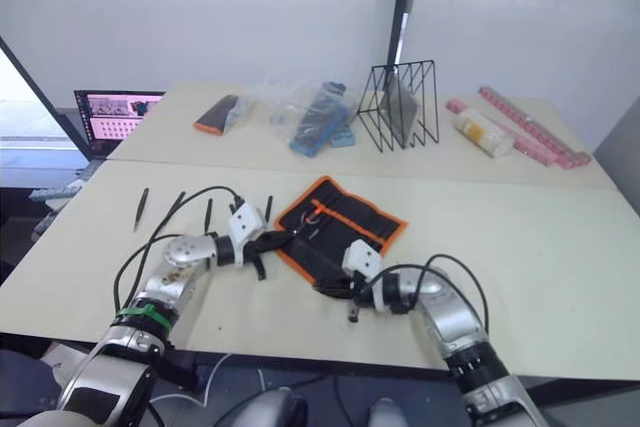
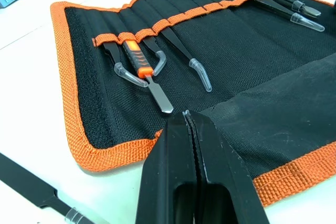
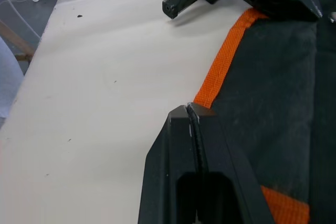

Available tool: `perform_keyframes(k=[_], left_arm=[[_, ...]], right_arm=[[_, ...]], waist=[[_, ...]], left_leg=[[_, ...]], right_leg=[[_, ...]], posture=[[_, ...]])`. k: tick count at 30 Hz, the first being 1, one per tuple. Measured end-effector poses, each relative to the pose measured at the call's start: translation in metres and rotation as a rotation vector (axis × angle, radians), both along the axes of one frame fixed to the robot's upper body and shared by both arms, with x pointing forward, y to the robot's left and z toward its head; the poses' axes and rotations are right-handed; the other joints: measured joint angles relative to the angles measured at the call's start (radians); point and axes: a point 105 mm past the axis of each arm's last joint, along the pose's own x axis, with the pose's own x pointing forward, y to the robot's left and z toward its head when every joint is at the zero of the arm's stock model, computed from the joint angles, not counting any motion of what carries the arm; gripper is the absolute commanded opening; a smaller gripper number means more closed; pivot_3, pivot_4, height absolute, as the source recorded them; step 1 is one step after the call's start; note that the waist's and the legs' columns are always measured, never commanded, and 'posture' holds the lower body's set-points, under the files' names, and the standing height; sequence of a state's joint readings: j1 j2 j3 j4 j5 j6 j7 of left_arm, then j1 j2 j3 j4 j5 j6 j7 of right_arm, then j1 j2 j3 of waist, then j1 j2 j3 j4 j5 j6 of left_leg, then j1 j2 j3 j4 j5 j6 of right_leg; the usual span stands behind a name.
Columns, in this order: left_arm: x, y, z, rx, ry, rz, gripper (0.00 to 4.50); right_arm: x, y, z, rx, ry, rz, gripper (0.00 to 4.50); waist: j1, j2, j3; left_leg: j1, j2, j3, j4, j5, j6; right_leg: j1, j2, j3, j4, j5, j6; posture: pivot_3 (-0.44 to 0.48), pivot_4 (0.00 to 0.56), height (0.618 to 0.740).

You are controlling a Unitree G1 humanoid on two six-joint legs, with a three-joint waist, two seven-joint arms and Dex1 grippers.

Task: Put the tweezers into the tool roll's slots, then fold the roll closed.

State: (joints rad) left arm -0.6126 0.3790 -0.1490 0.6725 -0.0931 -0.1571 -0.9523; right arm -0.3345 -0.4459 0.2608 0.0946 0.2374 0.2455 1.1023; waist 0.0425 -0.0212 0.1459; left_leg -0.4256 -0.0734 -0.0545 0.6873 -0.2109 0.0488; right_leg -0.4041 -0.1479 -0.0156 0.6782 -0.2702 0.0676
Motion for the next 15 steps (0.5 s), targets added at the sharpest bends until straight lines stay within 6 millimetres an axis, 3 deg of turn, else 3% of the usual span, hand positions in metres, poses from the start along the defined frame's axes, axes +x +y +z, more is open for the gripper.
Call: perform_keyframes(k=[4,9,13,15], left_arm=[[0.001,0.003,0.003,-0.013,-0.02,0.005,0.03],[-0.012,0.009,0.011,-0.111,-0.04,-0.02,0.03],[-0.015,0.023,0.04,-0.174,-0.08,0.005,0.03],[-0.017,0.037,0.063,-0.211,-0.115,0.04,0.57]], right_arm=[[-0.002,-0.013,0.014,0.019,0.043,-0.024,0.0],[0.003,-0.012,0.064,0.184,0.059,-0.046,0.0],[0.005,-0.014,0.097,0.259,0.027,-0.044,0.0],[0.007,-0.019,0.099,0.244,0.031,-0.059,0.0]], waist=[[-0.005,0.0,0.0],[-0.022,-0.001,0.002],[-0.031,-0.004,0.003],[-0.033,-0.004,0.004]], left_leg=[[-0.003,0.001,0.0,0.0,0.0,0.0],[-0.014,0.001,0.0,-0.001,0.0,0.0],[-0.021,0.001,0.0,-0.002,0.001,0.0],[-0.021,0.001,0.0,-0.003,0.001,0.0]], right_leg=[[-0.002,0.0,0.0,0.0,0.0,0.0],[-0.011,0.0,0.001,0.001,0.001,-0.001],[-0.019,0.0,0.001,0.002,0.001,-0.002],[-0.019,0.0,0.001,0.001,0.001,-0.002]], posture=[[0.0,0.15,0.687],[0.0,0.15,0.687],[0.0,0.15,0.687],[0.0,0.15,0.687]])
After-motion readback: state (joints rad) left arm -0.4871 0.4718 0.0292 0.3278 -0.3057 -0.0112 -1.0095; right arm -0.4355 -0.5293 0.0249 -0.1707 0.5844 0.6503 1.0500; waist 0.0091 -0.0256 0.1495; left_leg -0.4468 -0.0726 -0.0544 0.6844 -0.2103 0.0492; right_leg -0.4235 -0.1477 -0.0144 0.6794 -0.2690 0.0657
